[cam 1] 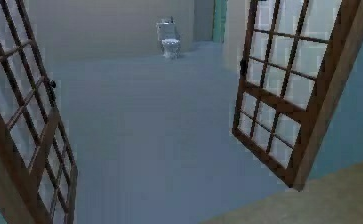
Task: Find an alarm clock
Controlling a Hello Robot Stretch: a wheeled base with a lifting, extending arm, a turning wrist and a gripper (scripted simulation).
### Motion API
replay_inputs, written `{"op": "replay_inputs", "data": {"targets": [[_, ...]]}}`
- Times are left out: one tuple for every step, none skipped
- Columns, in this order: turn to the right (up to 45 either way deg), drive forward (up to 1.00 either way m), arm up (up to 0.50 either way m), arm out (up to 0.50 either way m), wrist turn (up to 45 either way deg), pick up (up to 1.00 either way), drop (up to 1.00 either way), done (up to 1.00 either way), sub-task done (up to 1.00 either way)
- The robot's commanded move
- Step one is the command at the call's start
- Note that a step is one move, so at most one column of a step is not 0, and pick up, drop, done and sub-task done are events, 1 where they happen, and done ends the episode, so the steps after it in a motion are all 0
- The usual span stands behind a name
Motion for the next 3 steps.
{"op": "replay_inputs", "data": {"targets": [[0.0,1.00,0.00,0.00,0.0,0.00,0.00,0.00,0.00],[0.0,0.55,0.00,0.00,0.0,0.00,0.00,0.00,0.00],[-21.0,0.00,0.00,0.00,0.0,0.00,0.00,0.00,0.00]]}}
